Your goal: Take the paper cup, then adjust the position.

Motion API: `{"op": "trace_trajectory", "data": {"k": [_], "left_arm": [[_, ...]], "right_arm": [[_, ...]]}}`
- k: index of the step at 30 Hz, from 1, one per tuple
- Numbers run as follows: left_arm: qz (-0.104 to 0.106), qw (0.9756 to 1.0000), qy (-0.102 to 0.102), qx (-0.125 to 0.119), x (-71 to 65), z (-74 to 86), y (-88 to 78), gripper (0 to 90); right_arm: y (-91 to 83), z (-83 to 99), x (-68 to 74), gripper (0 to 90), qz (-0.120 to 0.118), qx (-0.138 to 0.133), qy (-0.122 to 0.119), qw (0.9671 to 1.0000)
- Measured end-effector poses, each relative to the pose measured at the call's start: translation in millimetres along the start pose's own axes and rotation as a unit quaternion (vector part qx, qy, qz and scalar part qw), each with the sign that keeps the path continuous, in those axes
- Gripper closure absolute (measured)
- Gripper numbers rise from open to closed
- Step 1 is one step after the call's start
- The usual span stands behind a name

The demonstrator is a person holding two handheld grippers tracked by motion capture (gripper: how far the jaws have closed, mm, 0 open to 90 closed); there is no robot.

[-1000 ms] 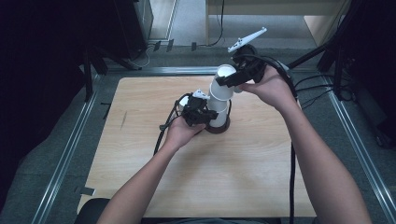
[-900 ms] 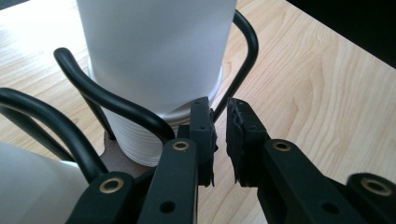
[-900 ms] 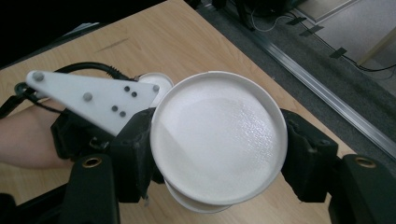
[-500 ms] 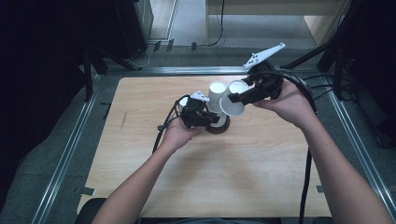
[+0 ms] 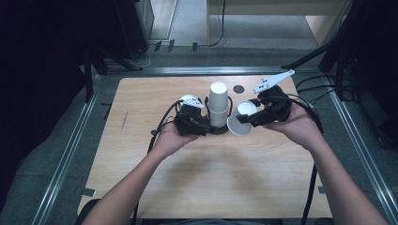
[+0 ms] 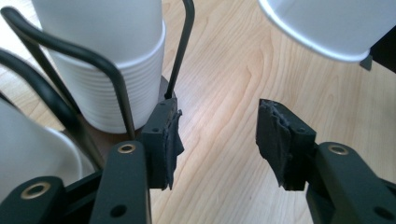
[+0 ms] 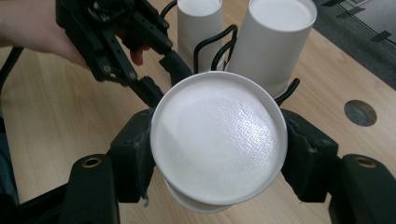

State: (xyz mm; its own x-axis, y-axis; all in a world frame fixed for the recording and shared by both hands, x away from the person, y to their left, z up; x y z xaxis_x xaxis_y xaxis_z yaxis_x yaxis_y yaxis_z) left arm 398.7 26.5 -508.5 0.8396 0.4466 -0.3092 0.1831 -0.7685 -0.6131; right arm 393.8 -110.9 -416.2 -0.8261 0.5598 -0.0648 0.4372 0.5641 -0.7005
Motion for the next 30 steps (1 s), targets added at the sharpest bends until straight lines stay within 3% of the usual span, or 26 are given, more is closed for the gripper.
{"op": "trace_trajectory", "data": {"k": [5, 12, 17, 21, 26, 30], "left_arm": [[0.022, 0.9997, 0.006, -0.001, -4.9, 5.7, -7.4, 45.5], [0.033, 0.9993, 0.015, -0.003, -12.4, 14.4, -13.9, 40.1], [0.059, 0.9981, 0.016, 0.001, -17.1, 26.5, -18.6, 39.0], [0.062, 0.9979, 0.019, 0.005, -18.3, 32.9, -20.3, 37.4], [0.064, 0.9977, 0.021, 0.011, -17.9, 39.3, -21.5, 28.0], [0.074, 0.9971, 0.017, 0.003, -17.9, 42.2, -21.0, 26.6]], "right_arm": [[7.0, 11.6, 11.0, 34.8, -0.01, 0.0, -0.001, 1.0], [23.2, 28.8, 26.9, 34.8, -0.021, 0.002, -0.019, 0.9996], [33.1, 39.0, 31.9, 34.8, -0.03, 0.003, -0.015, 0.9995], [40.8, 45.6, 36.5, 34.8, -0.039, 0.004, -0.012, 0.9992], [51.9, 55.1, 41.9, 34.7, -0.049, 0.009, -0.01, 0.9987], [60.5, 60.1, 45.2, 34.7, -0.058, 0.007, -0.006, 0.9983]]}}
Point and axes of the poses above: each handheld gripper's, and its own axes: y roughly forward along the jaws, z roughly out of its underside, x roughly to its left, the point moved 10 cm from there along y, roughly forward along the jaws, and after that the axes turned 7 degrees about z, right-handed, at the moved point
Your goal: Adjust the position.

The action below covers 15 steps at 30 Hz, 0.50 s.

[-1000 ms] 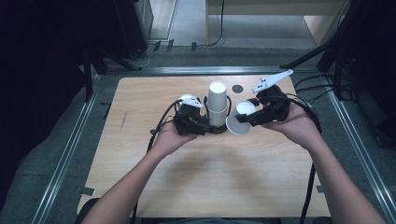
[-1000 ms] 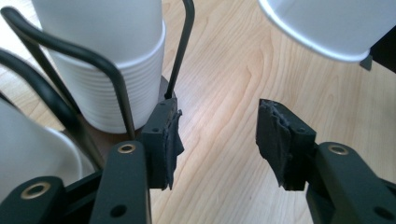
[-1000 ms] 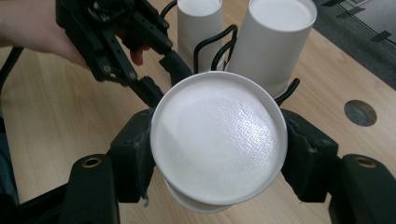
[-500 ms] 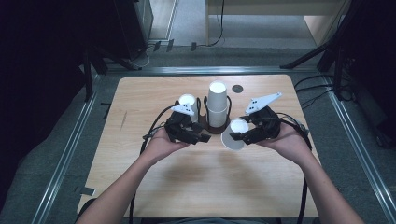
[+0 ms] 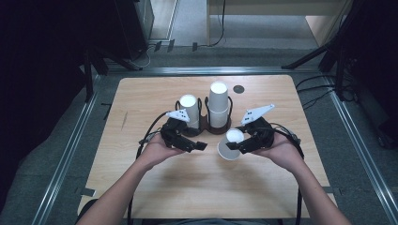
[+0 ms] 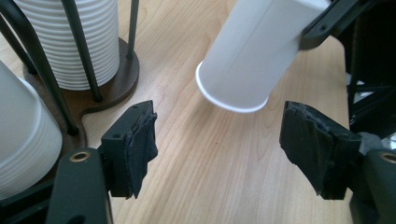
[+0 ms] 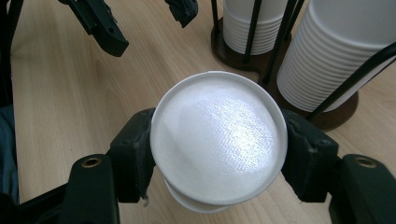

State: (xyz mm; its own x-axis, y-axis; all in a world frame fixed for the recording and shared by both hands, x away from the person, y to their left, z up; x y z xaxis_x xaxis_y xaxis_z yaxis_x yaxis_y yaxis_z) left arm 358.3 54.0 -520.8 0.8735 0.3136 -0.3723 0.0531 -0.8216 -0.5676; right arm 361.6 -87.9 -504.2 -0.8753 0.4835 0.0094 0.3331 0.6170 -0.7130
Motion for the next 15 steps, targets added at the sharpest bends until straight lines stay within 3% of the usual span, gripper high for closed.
{"op": "trace_trajectory", "data": {"k": [7, 15], "left_arm": [[-0.003, 0.9998, 0.015, 0.01, 0.9, 6.3, 5.2, 21.8], [0.006, 0.9998, 0.018, 0.005, 0.5, 7.8, 7.6, 12.6]], "right_arm": [[13.1, 4.1, 8.1, 34.8, -0.015, -0.007, -0.01, 0.9998], [26.2, 4.2, 12.8, 34.7, -0.029, -0.008, 0.0, 0.9996]]}}
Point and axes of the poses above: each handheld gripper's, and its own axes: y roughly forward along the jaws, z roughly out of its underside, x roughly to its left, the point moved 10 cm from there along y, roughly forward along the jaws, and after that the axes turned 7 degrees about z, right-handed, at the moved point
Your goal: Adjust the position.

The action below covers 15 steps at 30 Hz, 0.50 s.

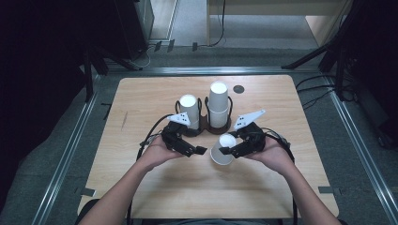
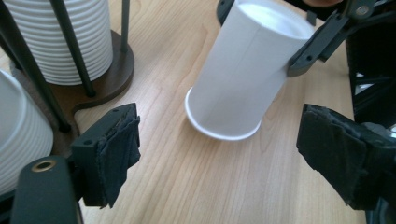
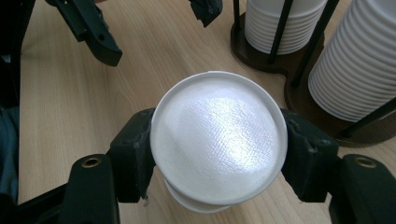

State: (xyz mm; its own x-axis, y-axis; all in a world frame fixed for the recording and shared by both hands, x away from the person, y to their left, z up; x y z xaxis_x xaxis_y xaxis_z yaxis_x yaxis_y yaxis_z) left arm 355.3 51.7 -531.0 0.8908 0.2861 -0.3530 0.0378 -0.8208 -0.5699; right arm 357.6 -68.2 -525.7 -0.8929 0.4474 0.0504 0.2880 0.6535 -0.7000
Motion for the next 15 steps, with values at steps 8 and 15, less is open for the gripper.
{"op": "trace_trajectory", "data": {"k": [8, 15], "left_arm": [[0.006, 0.9998, 0.013, 0.014, -0.8, 4.4, 11.8, 10.6], [0.016, 0.999, 0.036, 0.023, -4.5, 7.5, 18.9, 10.1]], "right_arm": [[7.8, -11.2, 8.8, 34.8, -0.028, -0.019, 0.011, 0.9994], [7.5, -21.0, 12.8, 35.0, -0.045, -0.035, 0.012, 0.9983]]}}
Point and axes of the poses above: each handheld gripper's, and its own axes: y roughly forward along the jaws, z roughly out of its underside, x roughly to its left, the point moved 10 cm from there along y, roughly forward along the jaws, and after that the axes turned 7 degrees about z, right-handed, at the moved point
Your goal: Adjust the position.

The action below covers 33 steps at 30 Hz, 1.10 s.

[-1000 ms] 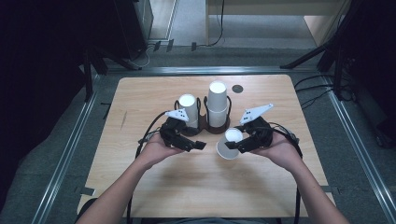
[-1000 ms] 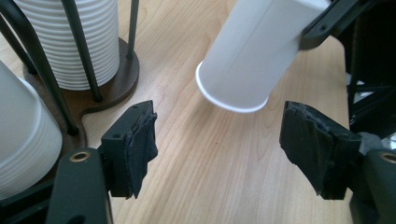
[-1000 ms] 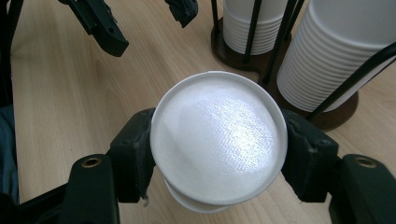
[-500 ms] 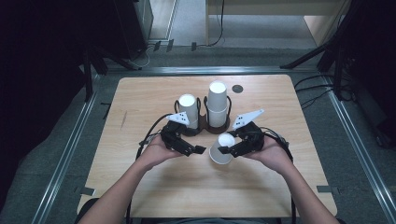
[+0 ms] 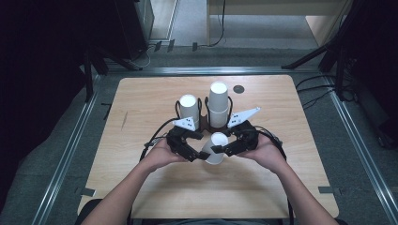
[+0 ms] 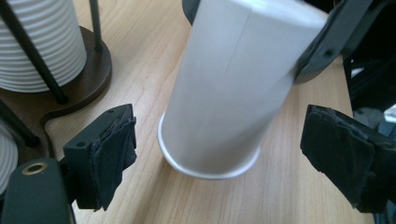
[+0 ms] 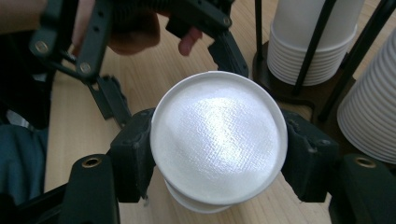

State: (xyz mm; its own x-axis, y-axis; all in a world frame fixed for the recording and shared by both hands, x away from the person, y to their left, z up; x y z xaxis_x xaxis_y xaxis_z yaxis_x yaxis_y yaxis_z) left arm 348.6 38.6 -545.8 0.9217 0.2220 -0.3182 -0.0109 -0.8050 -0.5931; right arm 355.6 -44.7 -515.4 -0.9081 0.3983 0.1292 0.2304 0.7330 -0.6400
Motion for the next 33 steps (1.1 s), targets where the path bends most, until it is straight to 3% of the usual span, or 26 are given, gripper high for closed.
{"op": "trace_trajectory", "data": {"k": [6, 13, 16, 18, 24, 27, 33], "left_arm": [[-0.005, 0.9999, 0.006, 0.009, -0.6, 1.2, 6.9, 8.9], [-0.004, 0.9998, 0.022, 0.002, -4.0, -1.3, 7.8, 9.5], [-0.003, 0.9996, 0.029, -0.005, -5.4, -3.4, 6.7, 14.6], [0.002, 0.9991, 0.042, -0.01, -7.8, -4.9, 5.1, 23.1], [0.024, 0.9988, 0.04, 0.015, -11.5, -2.7, 4.0, 30.4], [0.019, 0.9986, 0.038, 0.029, -10.1, -0.6, 3.0, 30.8], [0.013, 0.9989, 0.03, 0.034, -5.4, -0.9, -5.8, 30.7]], "right_arm": [[-4.5, -8.8, 2.4, 35.1, -0.014, -0.018, 0.016, 0.9996], [-2.8, -19.3, 9.0, 35.1, -0.026, -0.031, 0.016, 0.9991], [-3.2, -22.9, 11.9, 35.1, -0.035, -0.039, 0.022, 0.9984], [-3.5, -23.4, 11.3, 35.1, -0.034, -0.042, 0.02, 0.9984], [-4.9, -21.2, 11.5, 33.7, -0.047, -0.039, 0.027, 0.9978], [-4.9, -18.4, 10.5, 22.7, -0.043, -0.036, 0.02, 0.9982], [-13.6, -6.6, 5.6, 21.6, -0.031, -0.029, 0.009, 0.999]]}}
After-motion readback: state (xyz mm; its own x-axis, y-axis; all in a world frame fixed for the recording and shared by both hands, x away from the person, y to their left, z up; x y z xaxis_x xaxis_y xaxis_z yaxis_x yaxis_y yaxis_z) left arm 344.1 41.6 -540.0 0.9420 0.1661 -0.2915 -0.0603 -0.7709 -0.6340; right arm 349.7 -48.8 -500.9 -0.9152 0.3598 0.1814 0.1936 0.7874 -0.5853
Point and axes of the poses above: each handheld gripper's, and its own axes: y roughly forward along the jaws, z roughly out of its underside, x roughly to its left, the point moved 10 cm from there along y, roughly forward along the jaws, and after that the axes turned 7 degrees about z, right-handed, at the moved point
